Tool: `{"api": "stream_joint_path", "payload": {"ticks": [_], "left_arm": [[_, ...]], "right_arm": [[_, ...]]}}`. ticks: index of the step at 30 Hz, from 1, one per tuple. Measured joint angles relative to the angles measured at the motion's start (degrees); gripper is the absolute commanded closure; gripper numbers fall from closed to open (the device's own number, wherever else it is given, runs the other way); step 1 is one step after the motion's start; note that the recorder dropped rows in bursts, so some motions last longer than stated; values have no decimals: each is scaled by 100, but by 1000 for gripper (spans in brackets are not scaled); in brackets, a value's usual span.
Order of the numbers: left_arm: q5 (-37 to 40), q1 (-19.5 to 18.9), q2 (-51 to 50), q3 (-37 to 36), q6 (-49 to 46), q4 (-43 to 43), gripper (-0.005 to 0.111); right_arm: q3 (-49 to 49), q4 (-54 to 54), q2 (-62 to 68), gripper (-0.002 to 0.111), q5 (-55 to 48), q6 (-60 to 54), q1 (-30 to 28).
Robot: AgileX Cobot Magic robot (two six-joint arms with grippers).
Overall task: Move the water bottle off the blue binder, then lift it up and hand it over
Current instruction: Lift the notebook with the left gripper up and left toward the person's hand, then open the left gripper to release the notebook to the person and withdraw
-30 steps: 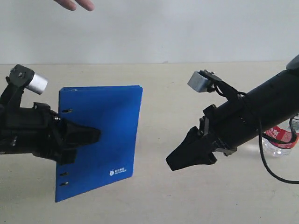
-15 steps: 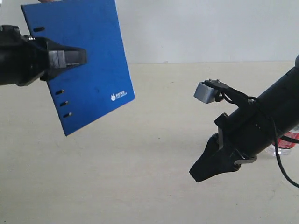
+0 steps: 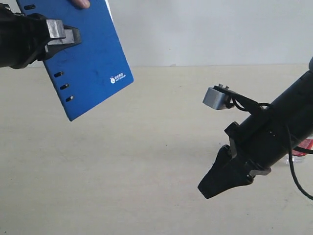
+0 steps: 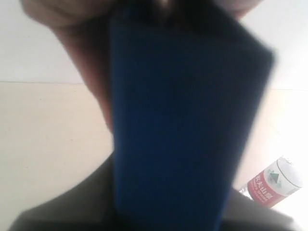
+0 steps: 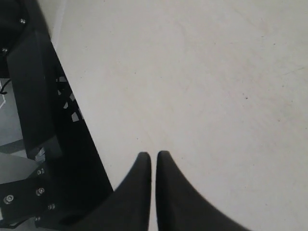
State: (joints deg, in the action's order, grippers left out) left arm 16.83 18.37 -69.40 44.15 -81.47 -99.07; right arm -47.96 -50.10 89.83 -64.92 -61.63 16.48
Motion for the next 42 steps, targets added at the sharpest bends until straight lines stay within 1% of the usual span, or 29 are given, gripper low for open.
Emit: {"api": "stream_joint_path", "payload": {"ticks": [7,14,16,19,22,24,25,26,29,32,35,36,41,42], "left_arm": [[204,0,0,30,24,-48,102],[224,0,0,43,24,-95,102],[236,0,0,43,24,-107,100],[248,0,0,43,24,-107,87],[331,0,0,66,12,-107,64],[356,0,0,66,12,-107,52],[359,0,0,66,39,-107,48],[369,0,0,66,68,-107,47],[369,0,0,66,203,-107,48],[382,0,0,66,447,23,55],[382,0,129,-64,646,253,66],[368,0,230,-134,646,306,72],[-49,0,1076,-704,382,352,92],[-125,0,1239,-788,330,352,97]], "right_arm": [[0,-10,0,108,-113,23,0],[0,-10,0,108,-113,23,0],[0,-10,0,108,-113,23,0],[0,-10,0,108,-113,23,0],[0,-10,0,108,-141,23,0],[0,-10,0,108,-162,23,0],[0,-10,0,108,-162,23,0],[0,-10,0,108,-176,23,0],[0,-22,0,108,-176,23,0],[0,-22,0,108,-244,23,0],[0,-22,0,108,-299,23,0],[0,-22,0,108,-309,23,0],[0,-22,0,108,-323,23,0],[0,-22,0,108,-323,23,0]]}}
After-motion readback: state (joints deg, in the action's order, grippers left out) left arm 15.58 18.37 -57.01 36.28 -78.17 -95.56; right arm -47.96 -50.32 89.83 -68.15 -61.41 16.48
